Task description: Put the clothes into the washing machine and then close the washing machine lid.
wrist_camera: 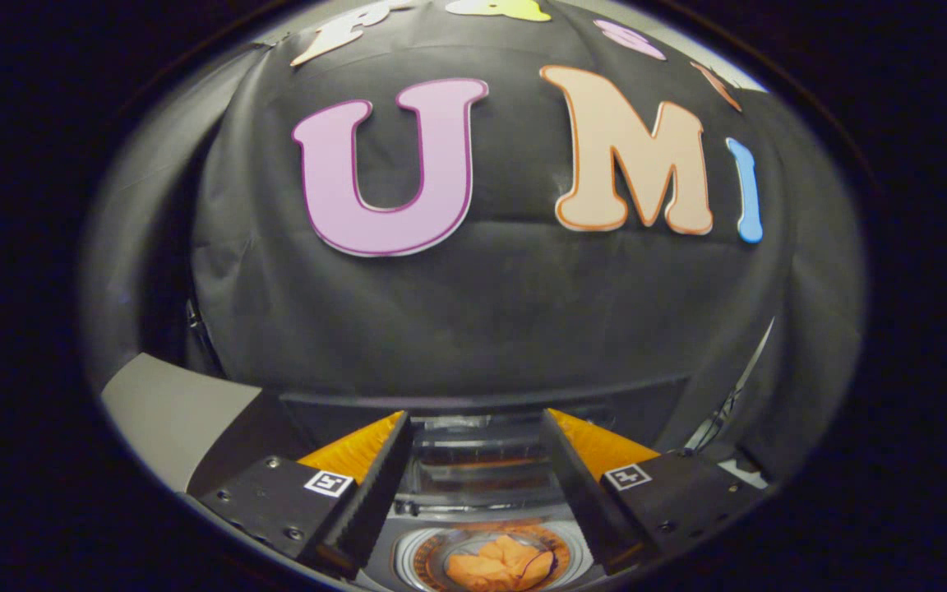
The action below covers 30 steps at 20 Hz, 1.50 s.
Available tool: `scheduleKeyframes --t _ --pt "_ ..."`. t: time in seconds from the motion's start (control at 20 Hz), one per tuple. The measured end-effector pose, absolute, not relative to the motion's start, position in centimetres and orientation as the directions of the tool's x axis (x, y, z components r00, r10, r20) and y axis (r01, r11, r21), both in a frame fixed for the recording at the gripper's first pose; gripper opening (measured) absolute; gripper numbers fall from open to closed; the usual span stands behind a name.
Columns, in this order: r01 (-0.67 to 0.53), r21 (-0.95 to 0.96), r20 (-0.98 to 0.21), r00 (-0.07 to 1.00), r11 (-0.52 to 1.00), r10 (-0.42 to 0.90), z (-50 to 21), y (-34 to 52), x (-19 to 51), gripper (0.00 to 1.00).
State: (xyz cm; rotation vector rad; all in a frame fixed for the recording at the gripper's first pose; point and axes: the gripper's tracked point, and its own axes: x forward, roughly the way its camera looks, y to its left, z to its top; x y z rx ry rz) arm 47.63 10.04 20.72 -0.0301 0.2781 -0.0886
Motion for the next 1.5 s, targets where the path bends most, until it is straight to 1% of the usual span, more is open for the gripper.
scheduleKeyframes --t 0.2,0.25,0.35,0.4,0.55,0.75,1.0,1.5 --pt "0.094 -0.096 -0.287 0.951 0.991 -0.118 20.0 9.9 51.4 0.95" --pt "0.086 -0.095 -0.309 0.945 0.992 -0.112 19.3 10.0 51.7 0.95" --pt "0.09 -0.057 -0.306 0.947 0.994 -0.103 19.0 10.2 51.9 0.94" --pt "0.082 -0.058 -0.306 0.947 0.995 -0.096 19.1 10.2 51.6 0.93" --pt "0.07 -0.057 -0.295 0.952 0.996 -0.083 19.7 10.3 50.9 0.93" --pt "0.066 -0.061 -0.278 0.957 0.996 -0.081 19.9 10.4 48.3 0.93" --pt "0.066 -0.06 -0.286 0.955 0.996 -0.081 19.6 10.5 45.6 0.93" --pt "0.066 -0.05 -0.339 0.938 0.997 -0.079 16.9 11.0 39.1 0.93"
